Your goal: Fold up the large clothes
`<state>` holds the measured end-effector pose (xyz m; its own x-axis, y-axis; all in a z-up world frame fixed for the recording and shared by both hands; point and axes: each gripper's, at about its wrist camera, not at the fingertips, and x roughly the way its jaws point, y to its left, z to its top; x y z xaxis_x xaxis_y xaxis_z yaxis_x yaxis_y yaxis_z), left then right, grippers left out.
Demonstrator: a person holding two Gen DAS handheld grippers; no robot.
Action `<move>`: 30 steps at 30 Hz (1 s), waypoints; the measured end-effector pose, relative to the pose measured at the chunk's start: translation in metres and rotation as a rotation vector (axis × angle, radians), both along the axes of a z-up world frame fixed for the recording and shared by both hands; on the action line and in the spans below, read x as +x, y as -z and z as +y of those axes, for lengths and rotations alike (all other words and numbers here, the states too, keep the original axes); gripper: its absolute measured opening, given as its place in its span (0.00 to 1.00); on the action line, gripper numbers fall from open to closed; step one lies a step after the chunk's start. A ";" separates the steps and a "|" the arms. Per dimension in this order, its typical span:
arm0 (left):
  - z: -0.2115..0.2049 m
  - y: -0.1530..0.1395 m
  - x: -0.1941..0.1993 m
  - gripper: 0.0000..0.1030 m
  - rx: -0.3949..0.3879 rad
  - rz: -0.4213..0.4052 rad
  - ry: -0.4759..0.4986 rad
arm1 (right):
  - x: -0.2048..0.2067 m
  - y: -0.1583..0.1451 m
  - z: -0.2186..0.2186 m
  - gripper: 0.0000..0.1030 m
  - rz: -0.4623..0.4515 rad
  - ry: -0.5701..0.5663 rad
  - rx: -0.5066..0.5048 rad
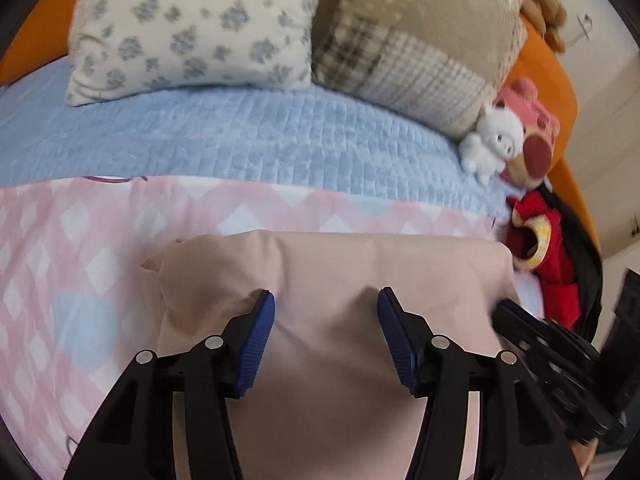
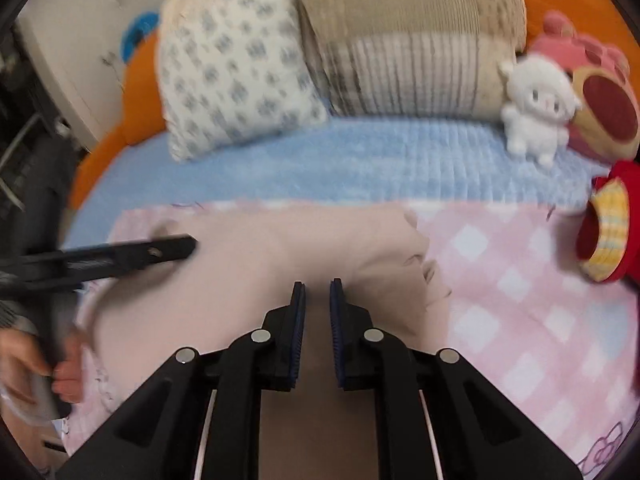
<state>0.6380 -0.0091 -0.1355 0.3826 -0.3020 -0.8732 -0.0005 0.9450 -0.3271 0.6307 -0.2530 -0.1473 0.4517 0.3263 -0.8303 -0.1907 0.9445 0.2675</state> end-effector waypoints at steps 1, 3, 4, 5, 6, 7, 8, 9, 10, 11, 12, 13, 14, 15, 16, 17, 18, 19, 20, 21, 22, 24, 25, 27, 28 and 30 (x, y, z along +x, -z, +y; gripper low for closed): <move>0.001 0.007 0.004 0.56 -0.002 0.016 0.017 | 0.004 0.011 -0.001 0.12 0.003 0.017 0.002; 0.003 0.020 0.006 0.56 -0.003 0.016 0.032 | 0.005 0.034 -0.005 0.12 -0.002 0.045 0.041; 0.003 0.026 0.007 0.56 -0.006 0.012 0.037 | 0.003 0.041 -0.006 0.12 -0.013 0.046 0.047; 0.004 0.031 0.006 0.56 -0.016 -0.006 0.040 | 0.000 0.047 -0.007 0.11 -0.036 0.044 0.051; 0.005 0.034 0.005 0.56 -0.031 -0.032 0.040 | -0.003 0.050 -0.007 0.11 -0.052 0.044 0.048; 0.008 0.038 0.002 0.56 -0.051 -0.059 0.032 | -0.004 0.052 -0.008 0.11 -0.065 0.044 0.055; 0.008 0.039 0.000 0.56 -0.059 -0.075 0.028 | -0.005 0.053 -0.009 0.11 -0.068 0.047 0.061; 0.009 0.039 -0.001 0.56 -0.061 -0.082 0.027 | -0.006 0.050 -0.006 0.11 -0.075 0.041 0.042; 0.010 0.035 -0.002 0.56 -0.067 -0.083 0.026 | -0.004 0.046 -0.004 0.12 -0.073 0.027 0.024; 0.010 0.028 -0.004 0.55 -0.066 -0.085 0.028 | -0.002 0.042 -0.004 0.12 -0.058 0.017 0.018; 0.011 0.016 -0.009 0.55 -0.054 -0.096 0.028 | 0.000 0.031 -0.008 0.15 -0.022 0.023 0.029; 0.011 0.001 -0.019 0.55 -0.049 -0.129 0.028 | -0.001 0.016 -0.013 0.17 -0.009 0.044 0.054; 0.013 -0.015 -0.030 0.55 -0.050 -0.179 0.023 | -0.011 -0.006 -0.018 0.17 -0.061 0.054 0.106; 0.014 -0.031 -0.045 0.57 -0.050 -0.245 0.017 | -0.023 -0.024 -0.023 0.17 -0.132 0.054 0.149; 0.014 -0.052 -0.068 0.60 -0.072 -0.343 0.018 | -0.042 -0.046 -0.026 0.17 -0.225 0.052 0.200; 0.013 -0.065 -0.088 0.67 -0.097 -0.421 0.014 | -0.062 -0.061 -0.028 0.17 -0.309 0.062 0.236; 0.012 -0.073 -0.103 0.69 -0.114 -0.480 0.017 | -0.077 -0.070 -0.026 0.17 -0.365 0.066 0.261; 0.007 -0.078 -0.119 0.72 -0.122 -0.544 0.025 | -0.095 -0.076 -0.022 0.14 -0.420 0.063 0.280; -0.002 -0.079 -0.136 0.72 -0.087 -0.605 0.020 | -0.111 -0.076 -0.015 0.14 -0.463 0.075 0.265; -0.009 -0.076 -0.144 0.71 -0.054 -0.629 0.013 | -0.119 -0.072 -0.010 0.09 -0.483 0.083 0.242; -0.015 -0.068 -0.148 0.71 -0.023 -0.632 0.008 | -0.125 -0.064 -0.003 0.04 -0.485 0.094 0.207; -0.018 -0.038 -0.142 0.67 0.037 -0.569 -0.038 | -0.127 -0.037 0.005 0.02 -0.439 0.119 0.150; -0.014 -0.026 -0.138 0.61 0.059 -0.537 -0.069 | -0.124 -0.022 0.007 0.01 -0.405 0.130 0.119; 0.003 0.007 -0.126 0.54 0.050 -0.454 -0.117 | -0.118 0.005 0.006 0.00 -0.353 0.124 0.085; 0.011 0.020 -0.124 0.54 0.024 -0.433 -0.126 | -0.118 0.016 0.006 0.00 -0.334 0.113 0.088; 0.015 0.030 -0.122 0.54 0.042 -0.443 -0.125 | -0.115 0.030 0.009 0.00 -0.323 0.096 0.074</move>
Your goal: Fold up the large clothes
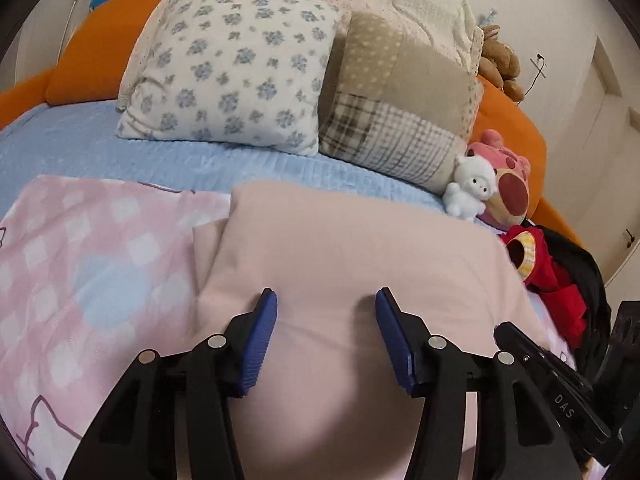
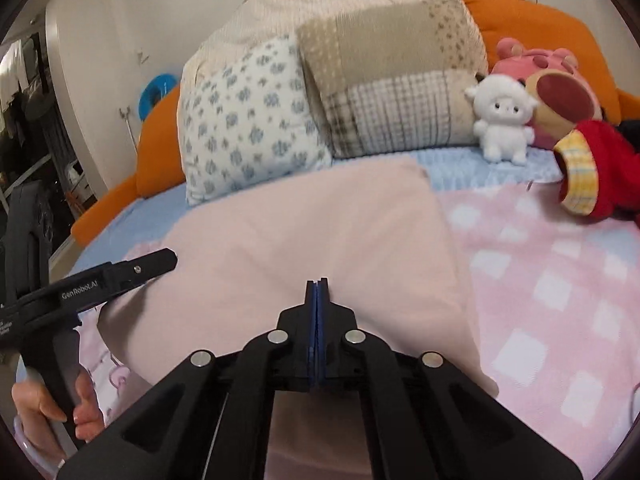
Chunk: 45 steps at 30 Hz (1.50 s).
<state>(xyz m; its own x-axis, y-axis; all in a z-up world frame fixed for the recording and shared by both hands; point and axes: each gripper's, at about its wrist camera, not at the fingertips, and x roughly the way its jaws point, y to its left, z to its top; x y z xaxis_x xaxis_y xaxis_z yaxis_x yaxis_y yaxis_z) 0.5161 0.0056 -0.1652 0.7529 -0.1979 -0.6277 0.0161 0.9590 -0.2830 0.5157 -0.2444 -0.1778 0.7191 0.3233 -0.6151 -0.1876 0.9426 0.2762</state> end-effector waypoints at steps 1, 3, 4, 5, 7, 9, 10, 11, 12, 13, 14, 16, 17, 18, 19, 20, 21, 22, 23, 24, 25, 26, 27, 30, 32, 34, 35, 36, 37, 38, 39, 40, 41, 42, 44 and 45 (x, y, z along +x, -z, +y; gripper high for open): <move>-0.001 0.005 0.001 0.54 0.020 -0.007 0.001 | 0.002 0.007 0.005 0.00 0.003 -0.005 -0.035; -0.002 0.016 0.005 0.54 0.021 0.001 0.003 | 0.003 0.019 0.015 0.00 0.008 -0.026 -0.099; -0.003 0.017 0.006 0.54 0.028 0.002 0.001 | 0.004 0.023 0.016 0.00 0.019 -0.028 -0.103; -0.004 0.016 0.004 0.55 0.033 0.003 0.000 | 0.006 0.023 0.015 0.00 0.026 -0.029 -0.094; 0.002 0.008 0.008 0.56 0.018 0.042 0.015 | 0.010 0.013 0.002 0.00 0.082 -0.056 -0.011; 0.024 -0.016 -0.002 0.69 -0.057 0.091 0.026 | 0.009 -0.008 -0.023 0.07 0.154 -0.073 0.116; 0.041 -0.031 -0.013 0.76 -0.121 0.097 0.037 | 0.004 -0.020 -0.038 0.11 0.163 -0.067 0.155; 0.054 -0.040 -0.021 0.86 -0.157 0.104 0.036 | -0.005 -0.036 -0.063 0.20 0.160 -0.056 0.218; 0.068 -0.047 -0.032 0.89 -0.206 0.113 0.037 | -0.012 -0.044 -0.079 0.62 0.171 -0.036 0.254; 0.088 -0.051 -0.042 0.90 -0.287 0.136 0.030 | -0.018 -0.050 -0.100 0.92 0.207 -0.011 0.312; 0.101 -0.048 -0.048 0.92 -0.359 0.158 0.021 | -0.022 -0.051 -0.112 0.93 0.241 0.000 0.359; 0.129 -0.021 -0.056 0.92 -0.608 0.259 0.000 | -0.029 -0.034 -0.141 0.96 0.371 -0.005 0.626; 0.135 -0.006 -0.059 0.92 -0.690 0.300 -0.010 | -0.030 -0.022 -0.147 0.96 0.437 -0.003 0.743; 0.139 0.011 -0.062 0.92 -0.751 0.345 -0.031 | -0.034 -0.004 -0.152 0.96 0.521 0.025 0.875; 0.140 0.025 -0.063 0.92 -0.787 0.378 -0.048 | -0.037 0.010 -0.153 0.96 0.579 0.054 0.932; 0.139 0.038 -0.066 0.92 -0.807 0.396 -0.062 | -0.041 0.023 -0.149 0.96 0.619 0.074 0.945; 0.135 0.049 -0.066 0.92 -0.816 0.405 -0.066 | -0.041 0.029 -0.146 0.96 0.632 0.084 0.933; 0.132 0.055 -0.065 0.92 -0.828 0.408 -0.066 | -0.042 0.037 -0.142 0.96 0.647 0.099 0.930; 0.129 0.063 -0.064 0.92 -0.857 0.410 -0.067 | -0.041 0.043 -0.139 0.96 0.659 0.107 0.944; 0.126 0.071 -0.061 0.92 -0.891 0.413 -0.073 | -0.039 0.051 -0.135 0.96 0.679 0.121 0.964; 0.125 0.076 -0.058 0.92 -0.915 0.410 -0.082 | -0.036 0.058 -0.132 0.96 0.695 0.143 0.973; 0.125 0.079 -0.055 0.92 -0.928 0.406 -0.088 | -0.035 0.063 -0.128 0.96 0.703 0.152 0.976; 0.124 0.082 -0.050 0.92 -0.933 0.403 -0.095 | -0.031 0.069 -0.123 0.96 0.715 0.159 0.972; 0.122 0.095 -0.036 0.92 -0.974 0.393 -0.099 | -0.018 0.076 -0.118 0.96 0.711 0.178 0.980; 0.125 0.098 -0.024 0.92 -1.016 0.385 -0.083 | -0.006 0.076 -0.114 0.96 0.701 0.155 0.977; 0.128 0.098 -0.015 0.92 -1.028 0.374 -0.066 | 0.001 0.077 -0.116 0.96 0.701 0.133 0.958; 0.129 0.100 -0.007 0.92 -1.034 0.375 -0.051 | 0.010 0.078 -0.115 0.96 0.707 0.115 0.950; 0.130 0.101 -0.002 0.92 -1.042 0.376 -0.042 | 0.015 0.079 -0.114 0.96 0.717 0.100 0.945; 0.131 0.102 0.005 0.92 -1.053 0.375 -0.030 | 0.022 0.079 -0.114 0.96 0.730 0.071 0.944; 0.132 0.104 0.015 0.92 -1.059 0.386 -0.009 | 0.029 0.080 -0.114 0.96 0.748 0.035 0.937; 0.134 0.105 0.021 0.92 -1.061 0.391 0.005 | 0.033 0.081 -0.114 0.96 0.764 0.013 0.935; 0.134 0.104 0.031 0.92 -1.051 0.397 0.034 | 0.039 0.082 -0.114 0.96 0.788 -0.015 0.932; 0.133 0.102 0.039 0.92 -1.036 0.403 0.052 | 0.045 0.083 -0.113 0.96 0.815 -0.043 0.924; 0.131 0.100 0.047 0.92 -1.012 0.413 0.073 | 0.049 0.084 -0.113 0.96 0.839 -0.055 0.918; 0.124 0.095 0.063 0.94 -0.961 0.434 0.106 | 0.057 0.085 -0.110 0.96 0.897 -0.060 0.896; 0.120 0.093 0.069 0.97 -0.946 0.442 0.118 | 0.059 0.085 -0.108 0.96 0.911 -0.059 0.876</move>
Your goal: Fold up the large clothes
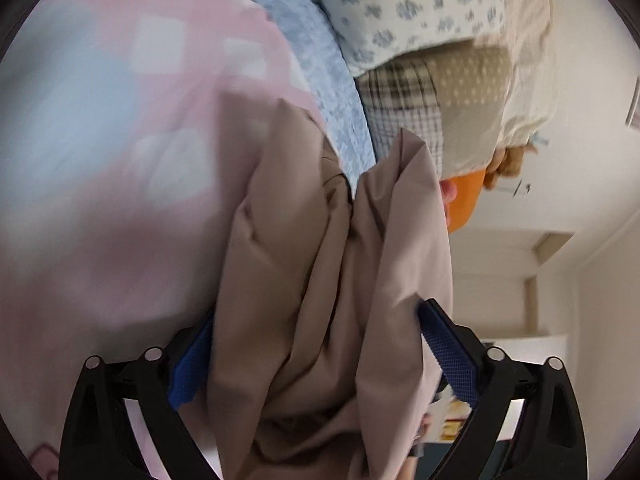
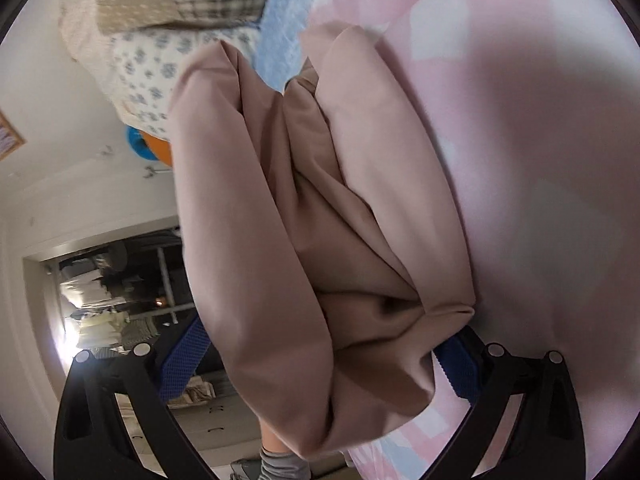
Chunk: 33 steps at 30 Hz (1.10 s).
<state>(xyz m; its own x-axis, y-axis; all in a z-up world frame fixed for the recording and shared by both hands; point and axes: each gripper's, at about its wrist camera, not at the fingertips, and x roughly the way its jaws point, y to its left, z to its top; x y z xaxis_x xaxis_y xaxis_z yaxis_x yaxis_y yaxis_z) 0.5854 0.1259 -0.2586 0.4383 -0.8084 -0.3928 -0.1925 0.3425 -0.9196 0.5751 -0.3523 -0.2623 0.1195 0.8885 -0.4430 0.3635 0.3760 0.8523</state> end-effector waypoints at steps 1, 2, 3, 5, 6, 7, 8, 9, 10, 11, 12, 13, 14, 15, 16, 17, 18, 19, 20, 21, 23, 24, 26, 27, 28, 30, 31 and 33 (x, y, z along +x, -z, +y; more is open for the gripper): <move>-0.003 0.000 0.005 0.97 0.010 0.003 0.015 | 0.003 -0.001 0.004 0.97 0.006 -0.019 -0.028; -0.006 0.000 0.008 0.97 0.023 0.009 0.028 | 0.004 -0.001 0.008 0.97 0.010 -0.028 -0.053; -0.008 0.000 0.010 0.97 0.032 0.013 0.036 | 0.004 -0.001 0.011 0.97 0.015 -0.024 -0.067; -0.010 -0.001 0.014 0.97 0.045 0.030 0.079 | 0.002 -0.002 0.012 0.96 0.017 -0.029 -0.080; -0.009 -0.001 0.015 0.97 0.043 0.050 0.102 | -0.001 -0.002 0.011 0.96 0.021 -0.034 -0.076; -0.008 -0.001 0.016 0.97 0.043 0.072 0.124 | -0.005 -0.002 0.010 0.95 0.030 -0.043 -0.081; -0.007 -0.004 0.014 0.97 0.062 0.093 0.145 | -0.010 -0.003 0.009 0.95 0.040 -0.071 -0.105; -0.007 -0.007 0.011 0.97 0.091 0.095 0.160 | -0.012 -0.003 0.008 0.95 0.042 -0.090 -0.119; -0.008 -0.009 0.009 0.97 0.125 0.094 0.178 | -0.016 -0.004 0.005 0.95 0.044 -0.097 -0.133; -0.009 -0.010 0.008 0.97 0.138 0.095 0.185 | -0.019 -0.006 0.000 0.95 0.043 -0.098 -0.148; -0.009 -0.011 0.006 0.97 0.144 0.093 0.182 | -0.021 -0.008 -0.006 0.95 0.035 -0.087 -0.172; -0.010 -0.010 0.004 0.97 0.152 0.088 0.179 | -0.022 -0.010 -0.010 0.95 0.021 -0.069 -0.190; -0.012 -0.009 0.004 0.97 0.153 0.086 0.174 | -0.020 -0.012 -0.014 0.96 -0.001 -0.042 -0.205; -0.013 -0.006 0.004 0.98 0.145 0.087 0.163 | -0.019 -0.012 -0.014 0.97 -0.017 -0.024 -0.212; -0.014 -0.004 0.005 0.98 0.130 0.088 0.147 | -0.016 -0.011 -0.013 0.97 -0.032 -0.014 -0.206; -0.013 -0.003 0.003 0.98 0.124 0.086 0.145 | -0.014 -0.008 -0.010 0.97 -0.036 -0.003 -0.192; -0.012 -0.003 0.004 0.98 0.122 0.086 0.145 | -0.010 -0.005 -0.007 0.97 -0.033 0.012 -0.169; -0.013 -0.003 0.006 0.98 0.118 0.089 0.146 | -0.011 -0.004 -0.006 0.97 -0.026 0.012 -0.168; -0.013 -0.004 0.008 0.98 0.115 0.093 0.147 | -0.007 -0.003 -0.002 0.97 -0.013 0.007 -0.179; -0.014 -0.004 0.011 0.98 0.112 0.093 0.149 | -0.003 -0.004 0.004 0.97 -0.006 0.001 -0.181; -0.020 -0.008 0.017 0.98 0.100 0.080 0.152 | -0.004 -0.004 0.008 0.97 0.005 -0.014 -0.161; -0.024 -0.009 0.019 0.98 0.097 0.072 0.151 | 0.000 -0.006 0.011 0.97 0.009 -0.024 -0.171; -0.030 -0.010 0.023 0.98 0.090 0.060 0.140 | 0.000 -0.004 0.013 0.97 0.002 -0.014 -0.166; -0.031 -0.009 0.023 0.98 0.084 0.059 0.132 | 0.003 -0.005 0.014 0.96 -0.005 -0.009 -0.166; -0.031 -0.009 0.024 0.98 0.078 0.061 0.128 | 0.003 -0.003 0.016 0.93 -0.015 -0.006 -0.164; -0.029 -0.009 0.022 0.84 0.078 0.060 0.129 | 0.000 -0.004 0.013 0.76 -0.043 -0.005 -0.148; -0.028 -0.010 0.021 0.79 0.072 0.060 0.125 | -0.004 -0.007 0.011 0.66 -0.054 0.001 -0.133; -0.026 -0.013 0.017 0.66 0.067 0.061 0.104 | -0.010 -0.011 0.009 0.60 -0.098 0.017 -0.133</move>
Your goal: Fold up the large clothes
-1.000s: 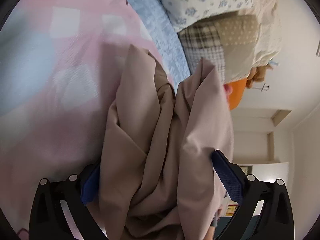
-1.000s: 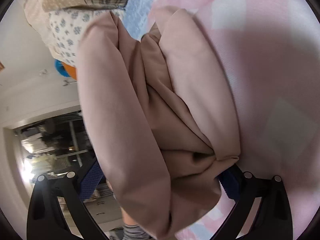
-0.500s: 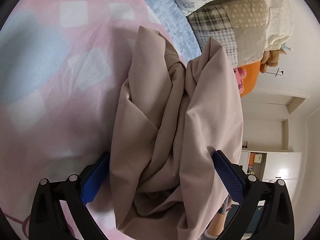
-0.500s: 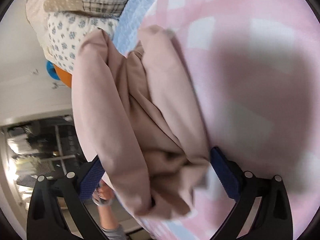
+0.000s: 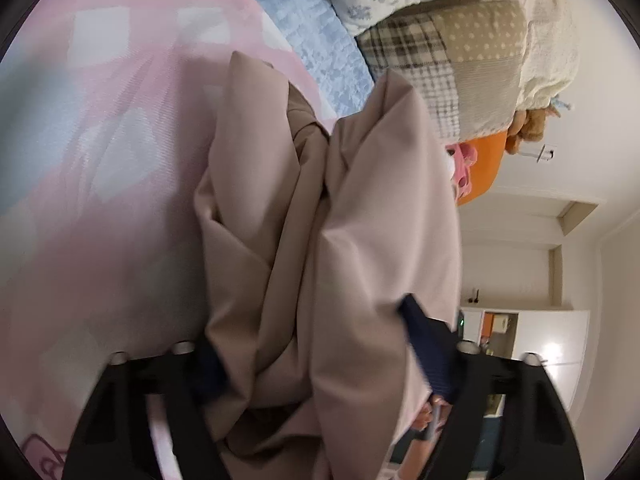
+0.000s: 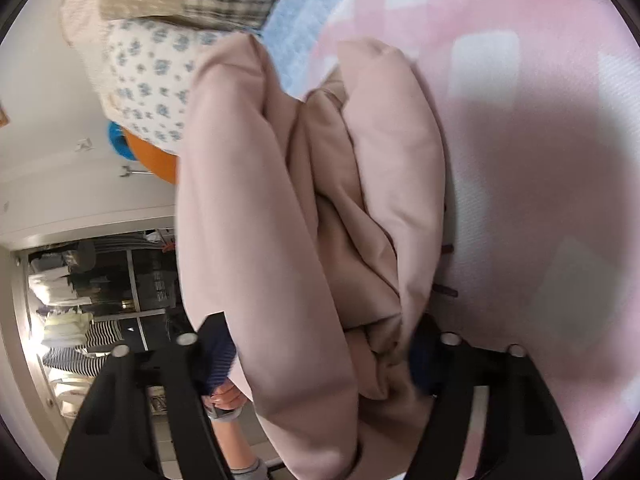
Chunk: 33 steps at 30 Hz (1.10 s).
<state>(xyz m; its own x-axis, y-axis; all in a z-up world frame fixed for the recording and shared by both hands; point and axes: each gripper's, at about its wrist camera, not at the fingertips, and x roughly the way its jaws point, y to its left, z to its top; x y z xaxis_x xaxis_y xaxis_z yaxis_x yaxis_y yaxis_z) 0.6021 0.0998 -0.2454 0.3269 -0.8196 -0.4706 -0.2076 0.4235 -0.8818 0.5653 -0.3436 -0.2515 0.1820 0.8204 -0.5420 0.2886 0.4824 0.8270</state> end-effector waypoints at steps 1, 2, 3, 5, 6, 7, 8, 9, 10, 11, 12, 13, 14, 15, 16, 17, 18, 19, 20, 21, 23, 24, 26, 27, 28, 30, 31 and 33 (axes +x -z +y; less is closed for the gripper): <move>-0.002 -0.006 -0.003 0.63 0.021 -0.003 -0.022 | -0.001 -0.004 0.002 0.57 -0.019 0.010 -0.008; -0.003 -0.012 -0.005 0.59 0.043 -0.012 -0.037 | -0.003 -0.006 0.003 0.55 -0.038 0.018 -0.017; -0.004 -0.018 -0.007 0.56 0.059 -0.025 -0.042 | -0.005 -0.010 0.004 0.54 -0.052 0.030 -0.019; -0.005 -0.033 -0.009 0.51 0.068 -0.068 -0.047 | -0.011 -0.018 0.002 0.51 -0.075 0.046 -0.007; -0.004 -0.041 -0.010 0.50 0.055 -0.080 -0.046 | -0.011 -0.021 0.001 0.50 -0.087 0.052 -0.003; -0.002 -0.050 -0.013 0.49 0.054 -0.097 -0.043 | -0.013 -0.031 0.002 0.49 -0.110 0.046 0.004; 0.003 -0.066 -0.020 0.49 0.059 -0.124 -0.043 | -0.015 -0.040 0.005 0.49 -0.127 0.044 0.023; 0.007 -0.075 -0.025 0.49 0.061 -0.139 -0.042 | -0.016 -0.048 0.011 0.49 -0.140 0.039 0.034; 0.018 -0.095 -0.036 0.49 0.069 -0.172 -0.044 | -0.018 -0.061 0.020 0.49 -0.165 0.022 0.035; 0.029 -0.112 -0.047 0.49 0.077 -0.196 -0.053 | -0.019 -0.073 0.034 0.49 -0.187 0.006 0.041; 0.041 -0.127 -0.059 0.49 0.091 -0.216 -0.068 | -0.021 -0.082 0.045 0.49 -0.199 -0.011 0.049; 0.059 -0.147 -0.076 0.49 0.109 -0.243 -0.089 | -0.023 -0.094 0.064 0.49 -0.219 -0.037 0.066; 0.077 -0.165 -0.092 0.49 0.124 -0.270 -0.110 | -0.026 -0.106 0.085 0.49 -0.240 -0.061 0.085; 0.092 -0.177 -0.106 0.49 0.136 -0.291 -0.128 | -0.029 -0.114 0.104 0.49 -0.259 -0.085 0.101; 0.111 -0.192 -0.124 0.49 0.151 -0.314 -0.155 | -0.032 -0.124 0.128 0.49 -0.279 -0.116 0.125; 0.136 -0.208 -0.148 0.49 0.166 -0.340 -0.190 | -0.036 -0.134 0.155 0.49 -0.295 -0.151 0.150; 0.157 -0.221 -0.169 0.49 0.180 -0.359 -0.220 | -0.038 -0.141 0.175 0.49 -0.303 -0.176 0.166; 0.183 -0.234 -0.198 0.49 0.206 -0.378 -0.262 | -0.043 -0.150 0.205 0.49 -0.315 -0.214 0.187; 0.199 -0.242 -0.216 0.49 0.225 -0.388 -0.288 | -0.048 -0.157 0.234 0.49 -0.323 -0.250 0.203; 0.218 -0.249 -0.238 0.49 0.246 -0.403 -0.319 | -0.052 -0.163 0.258 0.49 -0.329 -0.282 0.211; 0.256 -0.258 -0.285 0.49 0.273 -0.432 -0.382 | -0.061 -0.171 0.305 0.49 -0.342 -0.341 0.231; 0.278 -0.257 -0.310 0.49 0.274 -0.442 -0.418 | -0.069 -0.173 0.336 0.49 -0.351 -0.382 0.242; 0.317 -0.249 -0.355 0.49 0.271 -0.457 -0.491 | -0.085 -0.173 0.390 0.49 -0.363 -0.447 0.263; 0.332 -0.242 -0.375 0.49 0.274 -0.462 -0.519 | -0.090 -0.170 0.413 0.49 -0.368 -0.476 0.265; 0.350 -0.232 -0.397 0.49 0.273 -0.466 -0.553 | -0.096 -0.166 0.435 0.49 -0.370 -0.501 0.268; 0.372 -0.210 -0.426 0.49 0.269 -0.457 -0.599 | -0.111 -0.152 0.477 0.49 -0.376 -0.562 0.266; 0.387 -0.190 -0.446 0.49 0.258 -0.449 -0.627 | -0.119 -0.142 0.497 0.49 -0.379 -0.589 0.262; 0.406 -0.155 -0.469 0.49 0.234 -0.421 -0.664 | -0.135 -0.119 0.522 0.49 -0.376 -0.630 0.245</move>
